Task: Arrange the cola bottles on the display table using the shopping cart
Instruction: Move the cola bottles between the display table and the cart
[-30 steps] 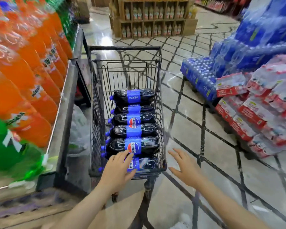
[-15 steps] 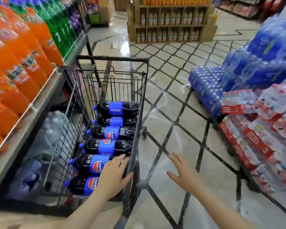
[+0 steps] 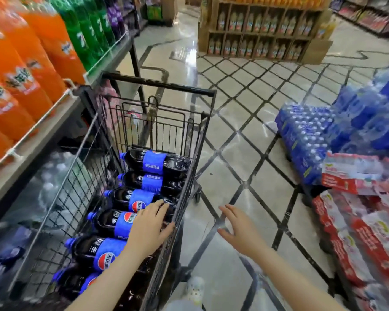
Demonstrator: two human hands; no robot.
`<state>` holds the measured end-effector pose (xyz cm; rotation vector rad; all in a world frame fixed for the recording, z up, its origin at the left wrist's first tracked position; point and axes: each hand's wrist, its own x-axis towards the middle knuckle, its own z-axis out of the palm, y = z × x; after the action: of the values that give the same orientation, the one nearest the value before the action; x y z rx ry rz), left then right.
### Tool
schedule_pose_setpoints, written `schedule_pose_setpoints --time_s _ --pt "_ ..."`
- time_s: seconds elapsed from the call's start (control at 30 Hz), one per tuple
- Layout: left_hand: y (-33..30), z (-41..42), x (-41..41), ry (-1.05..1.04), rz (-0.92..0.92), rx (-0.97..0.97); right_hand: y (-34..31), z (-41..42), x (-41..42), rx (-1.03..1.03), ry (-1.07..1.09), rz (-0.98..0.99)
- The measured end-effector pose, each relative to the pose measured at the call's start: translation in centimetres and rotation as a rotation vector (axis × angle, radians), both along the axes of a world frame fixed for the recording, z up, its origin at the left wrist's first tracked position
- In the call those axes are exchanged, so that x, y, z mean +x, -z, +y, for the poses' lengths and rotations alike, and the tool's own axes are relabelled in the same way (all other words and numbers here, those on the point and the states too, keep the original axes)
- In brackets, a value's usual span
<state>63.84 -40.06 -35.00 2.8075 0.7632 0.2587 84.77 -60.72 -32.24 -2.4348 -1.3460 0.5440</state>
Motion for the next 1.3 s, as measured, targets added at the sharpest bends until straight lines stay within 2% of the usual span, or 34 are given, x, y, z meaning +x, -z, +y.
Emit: schedule_pose_setpoints --time_s 0.3,0.47,0.6,0.8,1.03,1.17,1.3 --pt "-1.2 6.7 5.4 -0.138 0.091 -0.013 -0.5 11.6 8.2 -0.002 -0.21 -0.01" --pt "-1.1 10.5 7.2 -0.205 0.091 0.0 -1.4 17.9 11.1 0.095 -0.372 0.025" --pt "-1.9 14.3 8.1 -0.284 0.164 0.007 -2.4 23.8 12.6 0.121 -0.511 -0.023" --pt "0.6 22.2 8.8 -0.228 0.3 -0.091 0.3 31.7 12.5 0.032 -0.591 0.002" --pt "5.8 32.4 12.0 -0.073 0.495 -0.157 7.3 37.1 12.5 -0.214 -0.541 0.045" --pt "8.9 36.2 13.0 -0.054 0.538 -0.304 9.9 37.7 12.2 -0.3 -0.535 0.066" --pt "9.6 36.5 12.7 -0.018 0.506 -0.275 10.8 37.7 12.3 -0.349 -0.549 0.038"
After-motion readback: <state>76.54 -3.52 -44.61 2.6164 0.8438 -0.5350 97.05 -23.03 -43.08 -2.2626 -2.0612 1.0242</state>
